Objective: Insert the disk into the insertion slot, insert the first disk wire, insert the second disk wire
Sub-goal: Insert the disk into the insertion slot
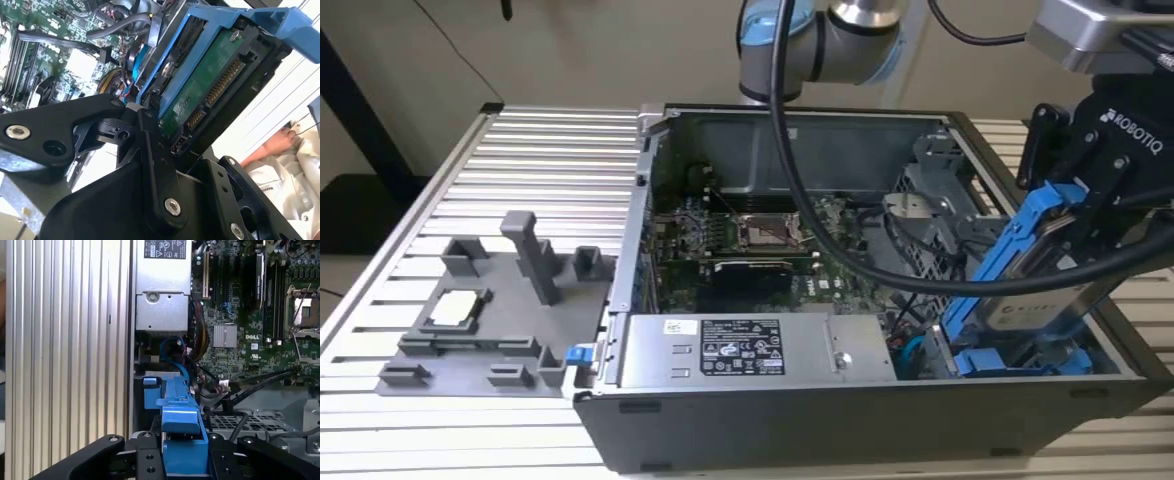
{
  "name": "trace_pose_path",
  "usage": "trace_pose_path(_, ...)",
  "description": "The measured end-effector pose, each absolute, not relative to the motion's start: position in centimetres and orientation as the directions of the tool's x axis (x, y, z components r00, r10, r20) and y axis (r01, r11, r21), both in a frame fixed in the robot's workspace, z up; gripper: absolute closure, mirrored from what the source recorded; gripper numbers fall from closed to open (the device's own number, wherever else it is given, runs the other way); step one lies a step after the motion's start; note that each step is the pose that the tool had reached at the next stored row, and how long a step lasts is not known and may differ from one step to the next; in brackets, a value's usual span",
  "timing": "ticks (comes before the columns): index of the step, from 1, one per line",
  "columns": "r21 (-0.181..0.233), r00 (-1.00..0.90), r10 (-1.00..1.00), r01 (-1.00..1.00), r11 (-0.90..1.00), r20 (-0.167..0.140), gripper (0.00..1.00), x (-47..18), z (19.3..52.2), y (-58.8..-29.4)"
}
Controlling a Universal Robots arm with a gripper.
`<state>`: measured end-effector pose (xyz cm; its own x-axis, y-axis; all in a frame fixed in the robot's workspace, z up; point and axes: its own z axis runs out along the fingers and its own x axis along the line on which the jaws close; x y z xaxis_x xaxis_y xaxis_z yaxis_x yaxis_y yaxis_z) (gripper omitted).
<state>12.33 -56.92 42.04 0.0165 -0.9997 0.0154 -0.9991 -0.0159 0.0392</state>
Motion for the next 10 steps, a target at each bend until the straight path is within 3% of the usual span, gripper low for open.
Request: trace_pose_path(10, 0.062, 0.017, -1.0, -0.998, -0.016, 0.01, 0.67, 13.05, 41.3, -56.92)
